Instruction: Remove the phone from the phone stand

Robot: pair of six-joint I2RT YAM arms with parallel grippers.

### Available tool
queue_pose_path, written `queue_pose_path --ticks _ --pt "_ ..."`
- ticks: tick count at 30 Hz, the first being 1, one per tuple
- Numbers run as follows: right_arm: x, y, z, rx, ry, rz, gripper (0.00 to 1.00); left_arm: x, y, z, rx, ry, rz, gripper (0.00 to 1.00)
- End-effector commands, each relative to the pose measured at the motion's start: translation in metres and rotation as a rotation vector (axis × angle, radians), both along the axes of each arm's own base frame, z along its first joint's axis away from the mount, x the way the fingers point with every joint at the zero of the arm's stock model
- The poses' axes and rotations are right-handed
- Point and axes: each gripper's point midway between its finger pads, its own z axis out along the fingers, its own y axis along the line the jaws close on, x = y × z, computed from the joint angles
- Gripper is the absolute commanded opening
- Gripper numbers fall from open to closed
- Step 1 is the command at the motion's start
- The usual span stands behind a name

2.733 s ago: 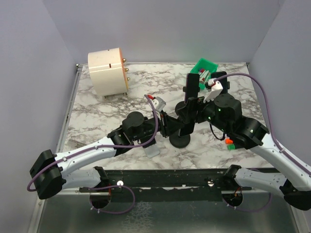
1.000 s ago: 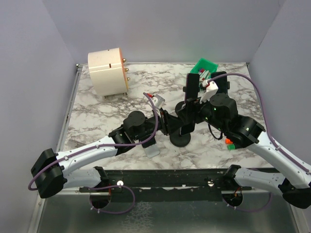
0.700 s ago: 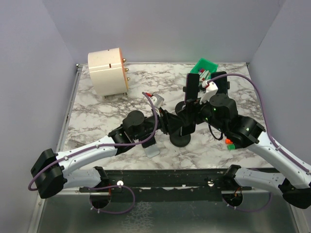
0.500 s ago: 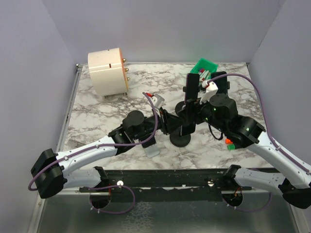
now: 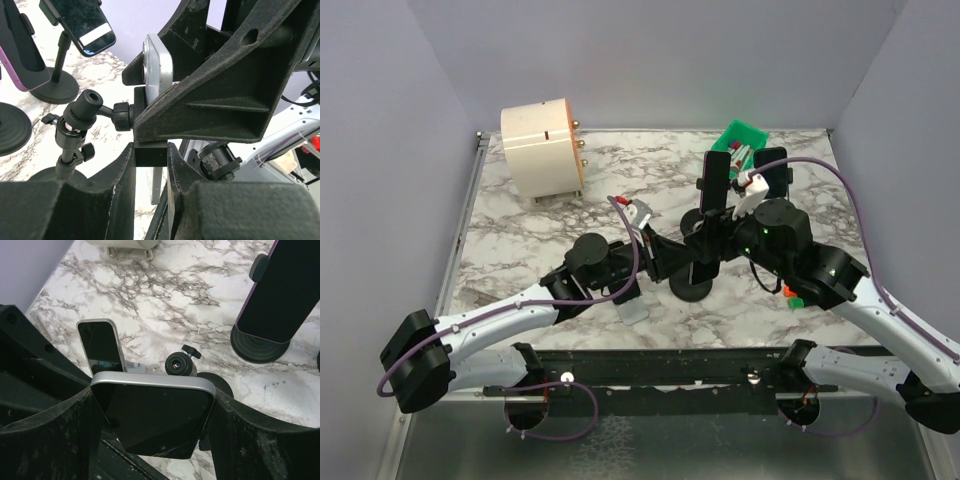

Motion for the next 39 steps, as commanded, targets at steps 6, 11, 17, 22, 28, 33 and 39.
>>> queue_pose_path --ticks 6,11,17,22,28,33,39 --pt "-0.011 0.0 0.001 0.076 -0.027 0.034 0.0 -0.006 0.024 0.025 -0.252 0.023 -0.136 0.0" --pt "-0.015 0.001 0.004 0.113 -0.04 0.046 0.01 -0.006 0.025 0.027 -0.29 0.046 -0.171 0.0" --pt "-0.023 -0.001 0.013 0.144 -0.065 0.078 0.0 -0.004 0.028 0.026 -0.309 0.063 -0.175 0.0" --pt "-0.028 0.001 0.016 0.166 -0.073 0.103 0.01 -0.005 0.024 0.025 -0.3 0.073 -0.201 0.06" --pt "-0.029 0.006 0.028 0.207 -0.079 0.116 0.01 -0.007 0.02 0.029 -0.283 0.061 -0.229 0.34" --pt "-0.026 0.01 0.044 0.247 -0.101 0.118 0.0 -0.007 0.016 0.027 -0.247 0.042 -0.227 0.49" --pt "-0.024 0.013 0.062 0.277 -0.125 0.118 0.0 -0.007 0.019 0.029 -0.225 0.008 -0.199 0.66"
